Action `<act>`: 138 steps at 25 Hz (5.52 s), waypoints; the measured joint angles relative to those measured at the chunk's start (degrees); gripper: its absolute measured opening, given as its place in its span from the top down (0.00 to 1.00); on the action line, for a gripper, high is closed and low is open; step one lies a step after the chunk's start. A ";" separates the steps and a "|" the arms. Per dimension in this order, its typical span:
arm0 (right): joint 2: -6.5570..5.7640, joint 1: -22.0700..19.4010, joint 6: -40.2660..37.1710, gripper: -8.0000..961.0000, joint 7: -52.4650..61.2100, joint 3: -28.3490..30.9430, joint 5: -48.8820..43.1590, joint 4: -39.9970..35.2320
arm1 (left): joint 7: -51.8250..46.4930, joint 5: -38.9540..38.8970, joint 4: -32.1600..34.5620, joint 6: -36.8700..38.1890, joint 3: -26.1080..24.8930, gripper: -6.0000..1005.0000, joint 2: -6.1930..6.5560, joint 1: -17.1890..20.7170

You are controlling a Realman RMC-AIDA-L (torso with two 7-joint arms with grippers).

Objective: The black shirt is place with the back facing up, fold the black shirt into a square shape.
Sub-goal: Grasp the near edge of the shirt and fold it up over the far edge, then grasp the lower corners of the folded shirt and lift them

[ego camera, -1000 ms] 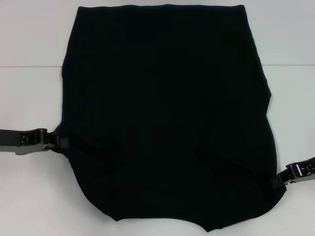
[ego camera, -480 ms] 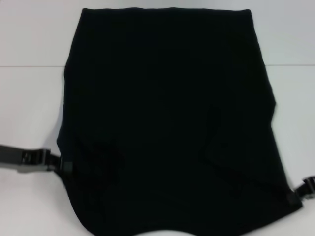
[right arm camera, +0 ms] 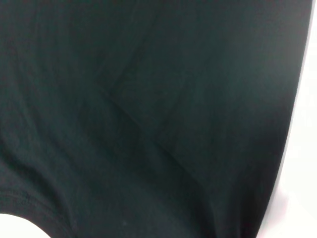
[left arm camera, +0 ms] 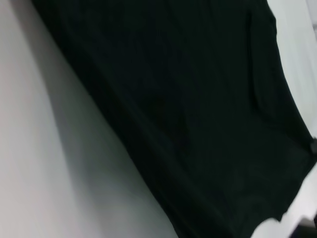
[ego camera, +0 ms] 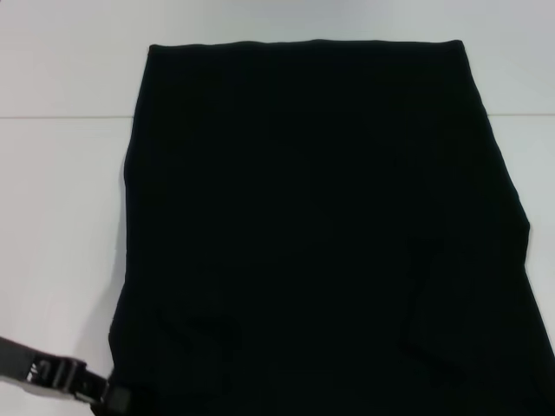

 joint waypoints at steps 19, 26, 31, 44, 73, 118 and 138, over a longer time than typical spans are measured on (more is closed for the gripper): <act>-2.41 4.74 17.20 0.94 -2.95 9.66 21.08 3.33 | -8.16 -7.15 -11.11 -31.21 0.46 0.91 1.10 -12.69; -2.73 12.37 39.57 0.94 -2.70 6.28 20.48 15.10 | -12.12 -7.02 -18.77 -53.31 1.96 0.90 0.96 -18.35; -1.77 16.41 54.02 0.94 -2.67 2.33 20.13 21.53 | -15.50 -6.13 -18.92 -60.88 9.08 0.89 -0.33 -18.53; -0.85 18.38 67.70 0.94 0.88 -1.31 20.56 24.16 | -16.12 -5.52 -18.07 -70.80 12.00 0.88 -1.54 -19.64; -0.23 21.60 76.88 0.92 0.17 -7.26 20.27 29.99 | -14.64 -5.22 -25.81 -82.26 20.02 0.84 -2.82 -24.65; -8.76 17.04 37.01 0.27 15.69 -3.19 20.18 13.21 | 1.21 -5.53 -14.45 -50.57 6.31 0.37 -1.56 -9.44; -8.81 17.02 36.83 0.27 15.28 -2.33 20.20 12.99 | -3.44 -4.33 -14.39 -52.15 7.58 0.84 -1.51 -10.20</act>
